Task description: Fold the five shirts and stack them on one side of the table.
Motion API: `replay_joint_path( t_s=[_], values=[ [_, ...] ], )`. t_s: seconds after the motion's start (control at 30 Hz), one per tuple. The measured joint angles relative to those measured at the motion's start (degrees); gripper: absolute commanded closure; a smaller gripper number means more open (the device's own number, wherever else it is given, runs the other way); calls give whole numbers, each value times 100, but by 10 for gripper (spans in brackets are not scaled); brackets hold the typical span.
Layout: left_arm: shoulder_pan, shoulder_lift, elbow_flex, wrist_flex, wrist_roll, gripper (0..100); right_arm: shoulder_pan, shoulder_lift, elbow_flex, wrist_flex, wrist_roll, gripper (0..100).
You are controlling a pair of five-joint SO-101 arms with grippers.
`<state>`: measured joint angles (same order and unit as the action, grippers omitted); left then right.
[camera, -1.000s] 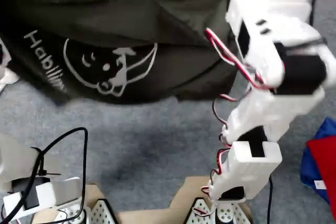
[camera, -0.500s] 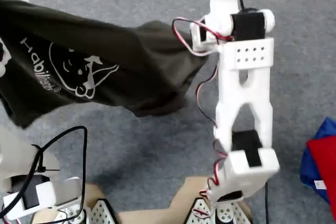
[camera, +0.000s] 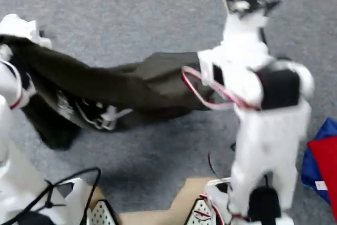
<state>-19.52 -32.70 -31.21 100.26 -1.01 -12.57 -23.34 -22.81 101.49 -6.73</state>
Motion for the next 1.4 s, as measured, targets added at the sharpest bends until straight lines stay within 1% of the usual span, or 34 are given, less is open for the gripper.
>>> replay_joint_path(
  t_s=[0.13,0.3,0.43,0.5,0.57,0.63,0.7,0.77,0.83,0.93,1.0,1.1,1.23,1.4],
  values=[
    [62,-651,1064,0,-158,981,-88,-1073,-62,0,0,994],
    [62,-1495,1495,0,-158,981,-651,-2321,-738,0,-9,994],
    [79,-2189,1538,0,-158,980,-756,-2453,-1143,0,-255,994],
    [88,-2453,1600,0,-158,980,-765,-2391,-1002,0,-290,994],
    [88,-2602,2022,-149,-158,980,-782,-2180,-651,0,-299,994],
    [97,-2620,2558,-475,-158,980,-782,-1785,-149,-53,-299,994],
    [97,-2646,3253,-905,-158,980,-782,-1301,448,-369,-299,994],
    [97,-2646,4079,-1468,-167,980,-774,-853,1134,-870,-299,994],
    [211,-2593,5020,-2207,-167,980,-774,-413,1829,-1512,-299,994],
    [624,-2567,6673,-3508,-167,981,-774,255,2716,-2523,-299,994],
    [1064,-2558,7763,-4334,-167,981,-774,782,3253,-3200,-299,994],
    [1582,-2558,9037,-5108,-167,981,-607,1530,3684,-3965,-281,994],
    [1741,-2505,9732,-5644,88,981,-237,2435,3701,-4466,-299,994],
    [1758,-1565,9811,-6233,466,981,53,3367,3429,-4545,-299,993]
  ],
)
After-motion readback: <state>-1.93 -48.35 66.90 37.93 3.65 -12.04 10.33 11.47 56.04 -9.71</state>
